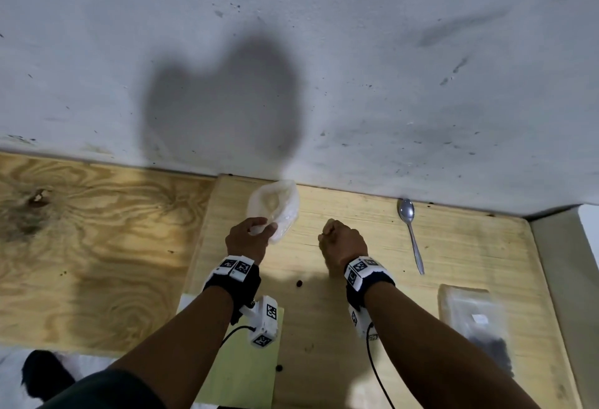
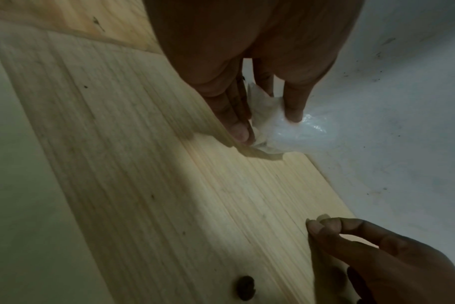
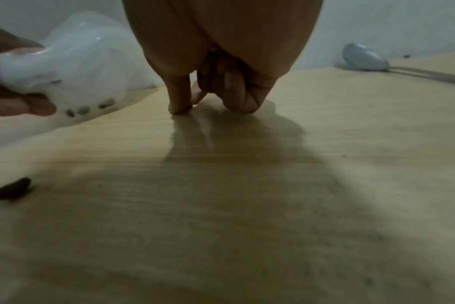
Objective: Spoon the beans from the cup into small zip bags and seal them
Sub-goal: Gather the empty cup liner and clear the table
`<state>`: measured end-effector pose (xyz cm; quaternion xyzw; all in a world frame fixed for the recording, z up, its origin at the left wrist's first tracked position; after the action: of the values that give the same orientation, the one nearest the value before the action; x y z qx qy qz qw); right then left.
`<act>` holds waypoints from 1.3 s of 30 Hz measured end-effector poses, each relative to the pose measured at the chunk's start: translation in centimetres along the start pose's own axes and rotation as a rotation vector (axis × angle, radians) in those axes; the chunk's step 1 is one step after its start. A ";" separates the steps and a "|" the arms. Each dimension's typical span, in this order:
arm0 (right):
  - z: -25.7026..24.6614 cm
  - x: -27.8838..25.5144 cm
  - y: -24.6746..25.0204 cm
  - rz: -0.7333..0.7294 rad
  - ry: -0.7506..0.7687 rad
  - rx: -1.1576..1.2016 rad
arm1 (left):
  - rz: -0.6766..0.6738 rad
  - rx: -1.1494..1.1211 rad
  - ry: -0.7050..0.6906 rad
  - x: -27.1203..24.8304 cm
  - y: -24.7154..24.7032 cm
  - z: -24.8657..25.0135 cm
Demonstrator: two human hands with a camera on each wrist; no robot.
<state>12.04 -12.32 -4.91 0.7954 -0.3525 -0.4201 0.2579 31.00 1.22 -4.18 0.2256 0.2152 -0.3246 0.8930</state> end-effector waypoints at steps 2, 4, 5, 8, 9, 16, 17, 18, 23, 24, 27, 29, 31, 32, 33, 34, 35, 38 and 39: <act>-0.1 -0.1 -0.2 0.001 0.024 -0.052 | -0.013 -0.011 -0.004 0.3 -0.2 0.1; -0.1 -0.2 -0.4 -0.013 0.020 0.004 | -0.026 -0.012 -0.016 0.6 -0.4 -0.1; -0.2 -0.4 -0.2 -0.020 0.001 0.106 | -0.028 -0.009 -0.027 0.7 -0.4 0.0; 0.4 -1.4 -0.2 -0.056 -0.186 0.747 | -0.042 -0.001 -0.042 0.5 -0.3 0.4; 0.7 -2.0 -0.2 -0.069 -0.254 0.948 | -0.048 0.006 -0.048 0.3 -0.2 0.6; 1.5 -4.0 -0.9 -0.125 -0.293 1.074 | -0.059 0.046 -0.071 -0.6 0.8 0.7; 1.5 -4.2 -1.3 -0.117 -0.256 0.932 | -0.055 0.049 -0.071 -0.8 1.1 0.6; 1.5 -4.4 -1.7 -0.104 -0.208 0.777 | -0.050 0.050 -0.069 -1.0 1.4 0.5; 1.5 -6.2 -4.6 -0.110 0.017 0.363 | -0.032 0.050 -0.069 -1.8 2.4 -0.4; 1.7 -6.5 -5.1 -0.120 0.028 0.325 | -0.032 0.049 -0.072 -1.9 2.7 -0.6; 1.5 -7.0 -5.9 -0.143 0.074 0.186 | -0.028 0.052 -0.074 -2.0 3.3 -1.1; 1.2 -7.3 -6.1 -0.121 0.091 0.125 | -0.023 0.057 -0.082 -2.1 3.7 -1.4; 0.7 -7.6 -5.8 -0.075 0.099 0.084 | -0.020 0.055 -0.081 -2.1 4.0 -1.6; 0.6 -7.7 -5.8 -0.065 0.102 0.056 | -0.019 0.052 -0.077 -2.1 4.1 -1.8; 0.5 -7.7 -5.8 -0.060 0.111 0.026 | -0.018 0.050 -0.074 -2.1 4.2 -2.0; 0.4 -7.9 -5.8 -0.066 0.113 -0.010 | -0.018 0.052 -0.072 -2.1 4.3 -2.1; 0.4 -7.9 -5.9 -0.070 0.121 -0.038 | -0.016 0.053 -0.072 -2.2 4.3 -2.2; 0.0 -8.2 -5.9 -0.061 0.157 -0.002 | -0.011 0.047 -0.072 -2.2 4.6 -2.5; -0.3 -8.2 -5.6 -0.056 0.135 0.067 | -0.013 0.049 -0.074 -2.3 4.6 -2.5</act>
<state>10.93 -2.43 -4.72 0.8396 -0.3259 -0.3607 0.2424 31.95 6.89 -3.79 0.2338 0.1756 -0.3433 0.8925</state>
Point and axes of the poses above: each hand's wrist, its own x-axis towards the middle knuckle, its own y-axis out of the back of the hand, z = x × y, the point moved 5 cm from there along x, towards the middle knuckle, and after that the axes turned 3 degrees about -z, right-handed, at the moved point
